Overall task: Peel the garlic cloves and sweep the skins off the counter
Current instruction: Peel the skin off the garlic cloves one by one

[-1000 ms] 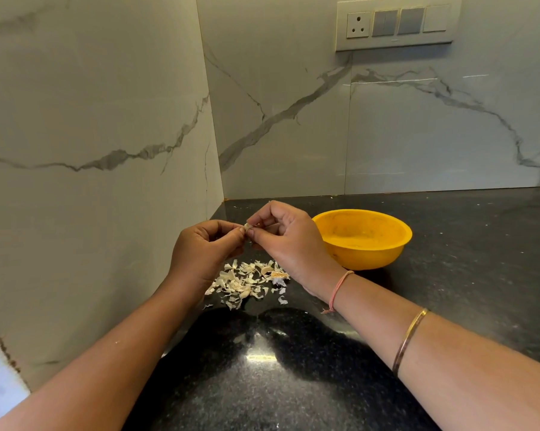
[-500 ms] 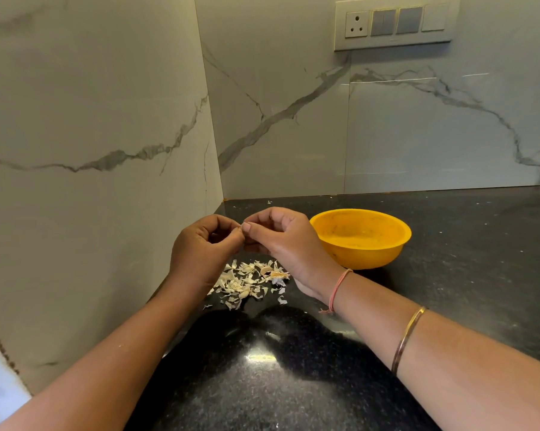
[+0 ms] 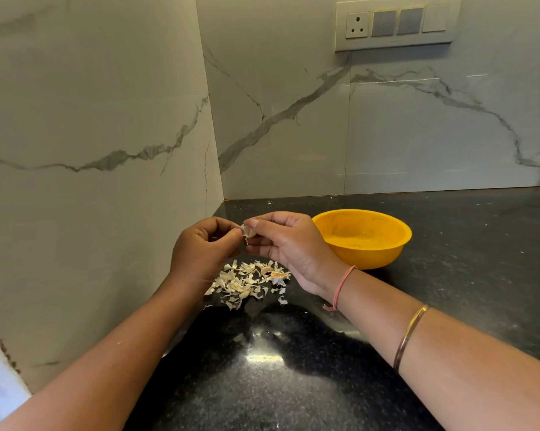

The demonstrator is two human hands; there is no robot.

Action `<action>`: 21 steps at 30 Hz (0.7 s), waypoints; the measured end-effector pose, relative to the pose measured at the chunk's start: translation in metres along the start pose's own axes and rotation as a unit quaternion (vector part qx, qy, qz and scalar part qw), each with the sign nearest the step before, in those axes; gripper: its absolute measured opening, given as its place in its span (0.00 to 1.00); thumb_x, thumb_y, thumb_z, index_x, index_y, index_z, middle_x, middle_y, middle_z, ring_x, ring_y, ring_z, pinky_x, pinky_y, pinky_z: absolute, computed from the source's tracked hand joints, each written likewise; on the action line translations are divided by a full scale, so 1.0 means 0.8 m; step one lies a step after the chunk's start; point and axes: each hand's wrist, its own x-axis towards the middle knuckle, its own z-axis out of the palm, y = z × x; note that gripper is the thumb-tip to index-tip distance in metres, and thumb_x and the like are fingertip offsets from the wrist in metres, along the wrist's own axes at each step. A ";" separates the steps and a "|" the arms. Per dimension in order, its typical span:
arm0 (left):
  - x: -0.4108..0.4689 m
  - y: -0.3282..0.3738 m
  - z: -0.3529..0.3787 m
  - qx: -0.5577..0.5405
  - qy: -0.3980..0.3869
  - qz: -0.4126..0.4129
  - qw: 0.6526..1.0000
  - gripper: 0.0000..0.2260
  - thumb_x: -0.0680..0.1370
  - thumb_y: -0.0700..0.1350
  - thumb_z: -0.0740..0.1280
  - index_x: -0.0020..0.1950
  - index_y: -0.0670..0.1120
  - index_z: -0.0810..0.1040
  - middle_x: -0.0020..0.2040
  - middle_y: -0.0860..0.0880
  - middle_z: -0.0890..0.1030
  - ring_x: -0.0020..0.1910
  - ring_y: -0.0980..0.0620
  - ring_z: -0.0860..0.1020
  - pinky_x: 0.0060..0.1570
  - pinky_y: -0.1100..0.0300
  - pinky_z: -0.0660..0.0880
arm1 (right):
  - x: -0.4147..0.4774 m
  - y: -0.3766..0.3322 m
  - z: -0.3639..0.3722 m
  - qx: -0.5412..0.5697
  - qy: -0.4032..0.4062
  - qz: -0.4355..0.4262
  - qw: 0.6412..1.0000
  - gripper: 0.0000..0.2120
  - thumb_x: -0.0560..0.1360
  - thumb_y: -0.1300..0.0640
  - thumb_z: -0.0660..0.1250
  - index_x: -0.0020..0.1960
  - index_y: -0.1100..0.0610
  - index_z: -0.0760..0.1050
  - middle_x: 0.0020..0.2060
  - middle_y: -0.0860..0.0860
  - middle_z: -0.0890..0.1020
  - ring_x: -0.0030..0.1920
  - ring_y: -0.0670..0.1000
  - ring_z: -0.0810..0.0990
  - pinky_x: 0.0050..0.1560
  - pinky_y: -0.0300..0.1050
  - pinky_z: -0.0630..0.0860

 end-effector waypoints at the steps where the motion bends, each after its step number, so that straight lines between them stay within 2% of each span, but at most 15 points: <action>1: 0.000 0.000 0.000 0.008 -0.001 0.005 1.000 0.06 0.75 0.39 0.68 0.38 0.47 0.80 0.34 0.48 0.80 0.35 0.53 0.78 0.38 0.65 0.78 | 0.000 0.001 0.000 -0.006 0.003 -0.002 1.000 0.05 0.74 0.65 0.67 0.48 0.66 0.79 0.42 0.59 0.82 0.41 0.50 0.81 0.45 0.43 0.81; 6: 0.001 -0.002 0.001 0.004 0.001 -0.001 1.000 0.06 0.74 0.39 0.68 0.38 0.47 0.80 0.35 0.47 0.80 0.36 0.52 0.78 0.39 0.62 0.77 | 0.000 0.001 0.001 -0.048 0.027 -0.007 0.998 0.04 0.74 0.68 0.66 0.46 0.62 0.79 0.45 0.61 0.82 0.44 0.52 0.82 0.48 0.47 0.81; 10: 0.004 -0.003 -0.001 -0.013 0.031 -0.015 0.999 0.06 0.75 0.39 0.68 0.38 0.47 0.79 0.37 0.46 0.80 0.37 0.51 0.78 0.41 0.60 0.77 | -0.001 -0.003 0.000 -0.035 0.023 -0.015 0.999 0.10 0.73 0.74 0.63 0.52 0.64 0.76 0.41 0.57 0.79 0.43 0.51 0.81 0.47 0.44 0.81; 15: 0.011 -0.010 -0.007 0.029 0.067 -0.044 0.996 0.07 0.75 0.44 0.69 0.37 0.44 0.80 0.35 0.46 0.81 0.33 0.51 0.77 0.48 0.49 0.78 | -0.002 -0.004 -0.001 -0.027 0.025 -0.022 0.999 0.10 0.72 0.74 0.65 0.49 0.63 0.76 0.40 0.56 0.78 0.44 0.52 0.81 0.50 0.44 0.81; 18: 0.009 -0.012 -0.007 0.088 0.056 -0.012 0.995 0.13 0.74 0.49 0.70 0.33 0.44 0.80 0.29 0.48 0.79 0.29 0.52 0.75 0.41 0.53 0.76 | -0.002 -0.004 -0.002 -0.041 0.029 -0.038 0.998 0.06 0.73 0.72 0.65 0.49 0.65 0.76 0.39 0.57 0.80 0.41 0.50 0.81 0.45 0.41 0.81; 21: 0.009 -0.010 -0.007 0.118 0.045 0.013 0.992 0.04 0.73 0.45 0.72 0.39 0.48 0.79 0.35 0.50 0.80 0.35 0.52 0.78 0.39 0.57 0.76 | -0.002 -0.004 -0.002 -0.077 0.050 -0.051 0.994 0.05 0.74 0.70 0.66 0.48 0.65 0.77 0.38 0.55 0.80 0.38 0.47 0.80 0.40 0.39 0.81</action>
